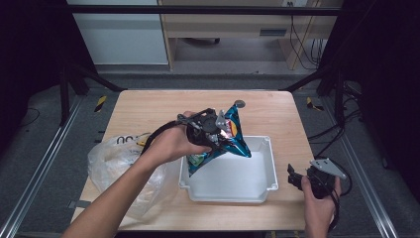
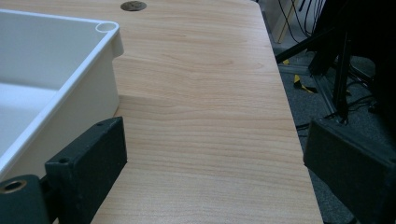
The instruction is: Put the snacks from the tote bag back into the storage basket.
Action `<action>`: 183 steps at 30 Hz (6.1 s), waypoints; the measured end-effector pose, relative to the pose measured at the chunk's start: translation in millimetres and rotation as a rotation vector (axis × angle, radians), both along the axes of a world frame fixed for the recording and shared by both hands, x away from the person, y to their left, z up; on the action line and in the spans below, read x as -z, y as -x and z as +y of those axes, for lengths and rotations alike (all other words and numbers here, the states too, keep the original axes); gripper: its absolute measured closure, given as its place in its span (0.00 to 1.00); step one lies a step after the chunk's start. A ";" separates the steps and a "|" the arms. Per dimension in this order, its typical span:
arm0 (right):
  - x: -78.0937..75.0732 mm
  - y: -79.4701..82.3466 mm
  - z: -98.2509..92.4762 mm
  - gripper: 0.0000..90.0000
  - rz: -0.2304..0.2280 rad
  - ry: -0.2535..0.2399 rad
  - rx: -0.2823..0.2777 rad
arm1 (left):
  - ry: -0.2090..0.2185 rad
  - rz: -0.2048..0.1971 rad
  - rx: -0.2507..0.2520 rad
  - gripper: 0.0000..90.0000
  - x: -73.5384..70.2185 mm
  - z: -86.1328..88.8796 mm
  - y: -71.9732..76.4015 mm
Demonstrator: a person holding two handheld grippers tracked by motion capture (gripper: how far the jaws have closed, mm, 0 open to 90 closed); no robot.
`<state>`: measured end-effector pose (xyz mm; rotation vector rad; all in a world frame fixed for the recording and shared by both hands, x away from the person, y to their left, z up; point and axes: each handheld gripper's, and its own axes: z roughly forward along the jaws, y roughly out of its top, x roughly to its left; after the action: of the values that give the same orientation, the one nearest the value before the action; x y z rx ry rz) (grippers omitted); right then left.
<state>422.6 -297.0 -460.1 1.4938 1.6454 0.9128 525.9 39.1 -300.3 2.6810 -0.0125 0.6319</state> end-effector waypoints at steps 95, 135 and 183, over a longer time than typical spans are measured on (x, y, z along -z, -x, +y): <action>2.1 -2.0 -1.6 0.07 0.013 -0.010 -0.005 | -0.049 0.138 0.047 0.51 97.4 -43.2 2.4; 2.3 -2.3 -1.4 0.07 0.014 -0.008 -0.005 | -0.050 0.156 0.048 0.48 107.2 -45.6 0.3; 2.3 -2.3 -1.5 0.07 0.014 -0.013 -0.005 | -0.076 0.146 0.051 0.42 114.3 -54.9 4.4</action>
<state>424.9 -298.6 -462.4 1.5088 1.6573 0.9190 521.5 -15.7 -414.6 2.7845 -0.0666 0.4267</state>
